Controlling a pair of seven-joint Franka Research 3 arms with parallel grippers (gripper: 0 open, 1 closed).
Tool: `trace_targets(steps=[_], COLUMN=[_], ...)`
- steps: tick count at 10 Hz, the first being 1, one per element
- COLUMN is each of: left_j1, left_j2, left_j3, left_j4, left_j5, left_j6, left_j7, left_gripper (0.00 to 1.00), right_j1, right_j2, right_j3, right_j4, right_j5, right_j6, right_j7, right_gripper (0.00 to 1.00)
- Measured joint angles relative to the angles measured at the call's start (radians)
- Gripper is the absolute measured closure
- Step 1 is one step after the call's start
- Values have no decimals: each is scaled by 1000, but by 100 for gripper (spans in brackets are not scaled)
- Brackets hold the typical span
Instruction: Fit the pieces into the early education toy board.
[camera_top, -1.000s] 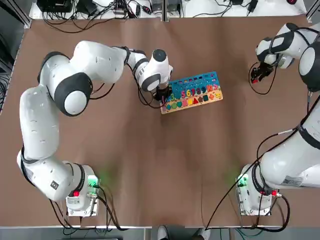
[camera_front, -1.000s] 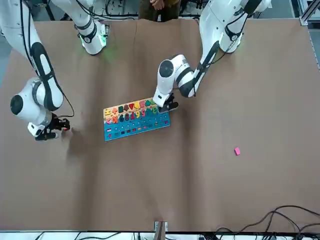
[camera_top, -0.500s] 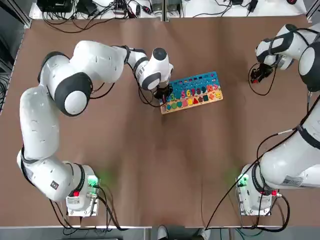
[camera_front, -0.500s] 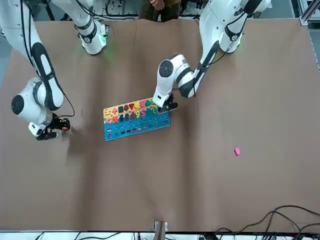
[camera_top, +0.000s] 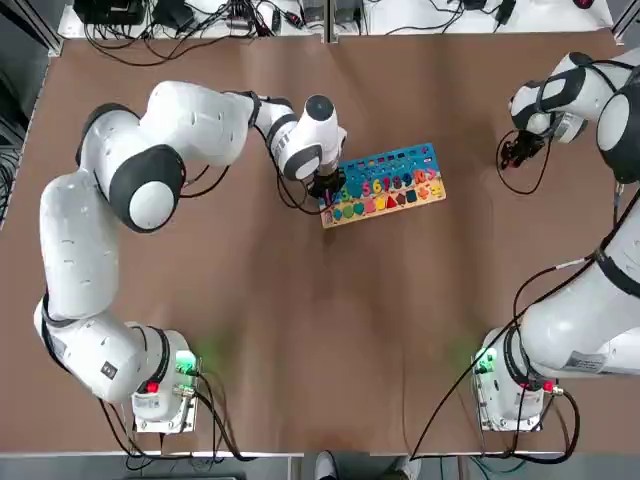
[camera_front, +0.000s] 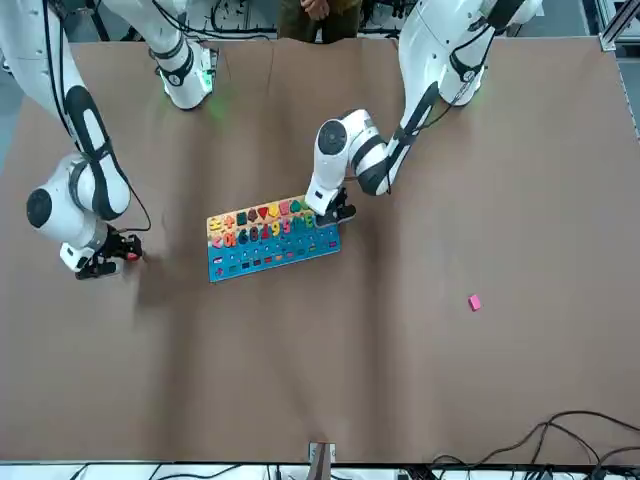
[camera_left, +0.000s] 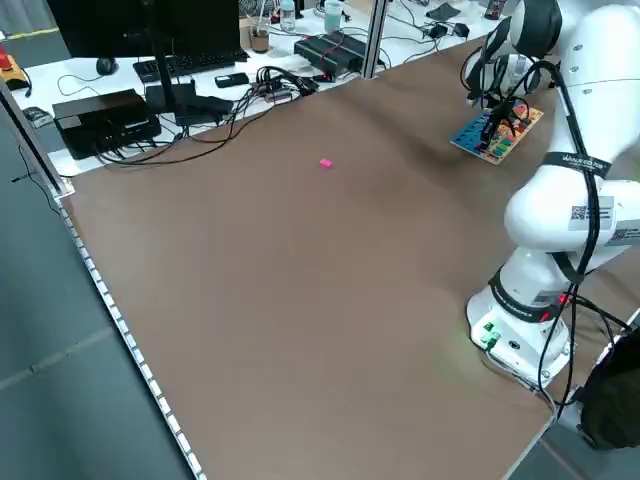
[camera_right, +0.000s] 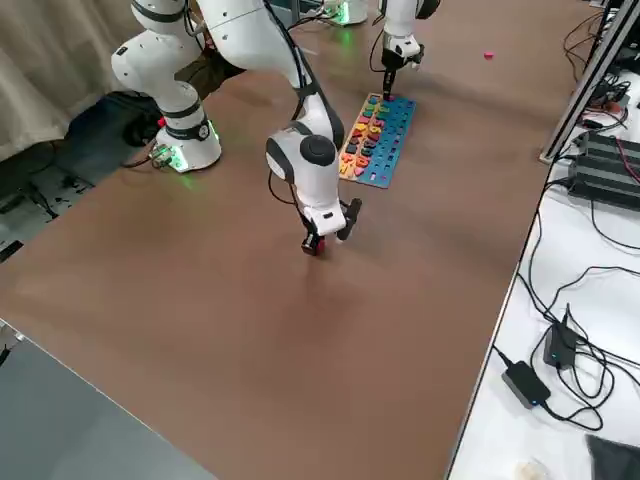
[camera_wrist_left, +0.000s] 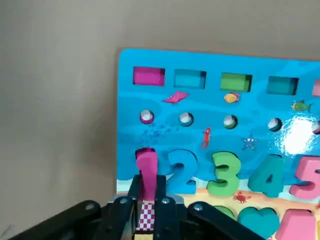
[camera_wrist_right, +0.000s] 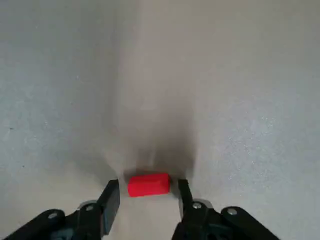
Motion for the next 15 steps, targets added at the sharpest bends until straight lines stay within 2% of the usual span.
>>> trace_targets(steps=[15], left_j1=[0], left_j2=[9], left_j3=[1], left_j4=[1], left_j5=[0], left_j6=[0], left_j7=[0], left_gripper=[87], right_j1=[0], right_j2=[0], right_j3=[0], right_j4=[10], right_j5=[0], right_j6=[-3], right_j7=[-9], right_gripper=[50])
